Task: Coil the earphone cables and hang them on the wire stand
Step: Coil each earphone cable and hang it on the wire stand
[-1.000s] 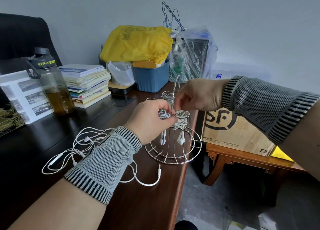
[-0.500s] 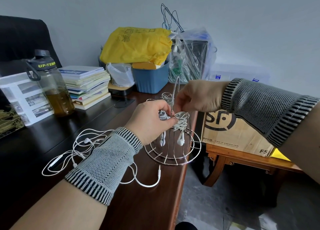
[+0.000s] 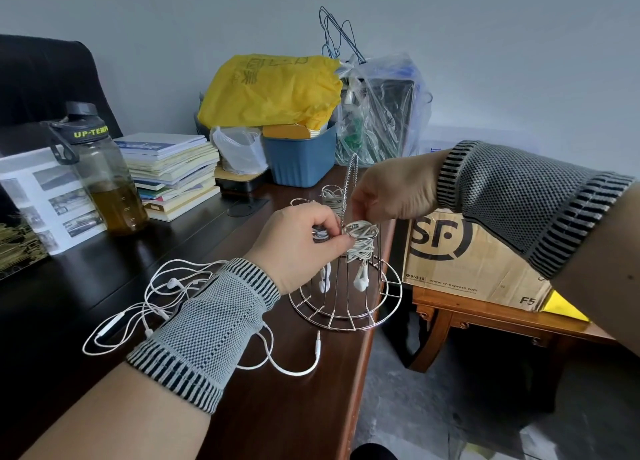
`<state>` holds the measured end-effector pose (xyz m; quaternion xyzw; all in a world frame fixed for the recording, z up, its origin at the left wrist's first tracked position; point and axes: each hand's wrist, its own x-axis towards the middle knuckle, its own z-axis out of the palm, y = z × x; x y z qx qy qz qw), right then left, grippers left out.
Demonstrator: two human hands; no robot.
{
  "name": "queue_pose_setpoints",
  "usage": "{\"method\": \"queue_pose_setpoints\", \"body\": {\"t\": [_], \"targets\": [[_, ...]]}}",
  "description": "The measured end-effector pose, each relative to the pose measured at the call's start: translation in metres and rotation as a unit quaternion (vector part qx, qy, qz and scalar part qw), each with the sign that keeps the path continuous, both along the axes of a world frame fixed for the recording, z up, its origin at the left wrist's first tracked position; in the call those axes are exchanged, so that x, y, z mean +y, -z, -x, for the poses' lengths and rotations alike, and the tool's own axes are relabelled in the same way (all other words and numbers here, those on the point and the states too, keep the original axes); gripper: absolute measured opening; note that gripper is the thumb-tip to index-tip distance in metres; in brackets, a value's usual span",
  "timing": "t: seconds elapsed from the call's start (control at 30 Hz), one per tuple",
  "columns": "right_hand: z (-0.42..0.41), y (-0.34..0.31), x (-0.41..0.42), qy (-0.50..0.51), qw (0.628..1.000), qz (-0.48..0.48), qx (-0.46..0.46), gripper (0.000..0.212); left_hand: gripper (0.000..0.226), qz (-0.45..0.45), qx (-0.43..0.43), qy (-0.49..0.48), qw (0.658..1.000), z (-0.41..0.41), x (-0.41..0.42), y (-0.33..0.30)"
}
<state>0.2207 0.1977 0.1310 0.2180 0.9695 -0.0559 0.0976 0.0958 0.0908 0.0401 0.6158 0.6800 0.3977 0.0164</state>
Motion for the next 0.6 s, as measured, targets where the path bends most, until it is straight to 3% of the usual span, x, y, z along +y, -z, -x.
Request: {"method": "queue_pose_setpoints", "body": {"t": [0.43,0.6], "targets": [[-0.0041,-0.0010,-0.0010,0.001,0.999,-0.005,0.052,0.023,0.024,0.018,0.010,-0.040,0.999,-0.0078,0.0014,-0.0043],[-0.0038,0.0005,-0.0033,0.000,0.998,-0.011,0.067,0.017,0.020,0.026,-0.013,-0.032,0.999,-0.0068,0.0016,-0.0046]]}}
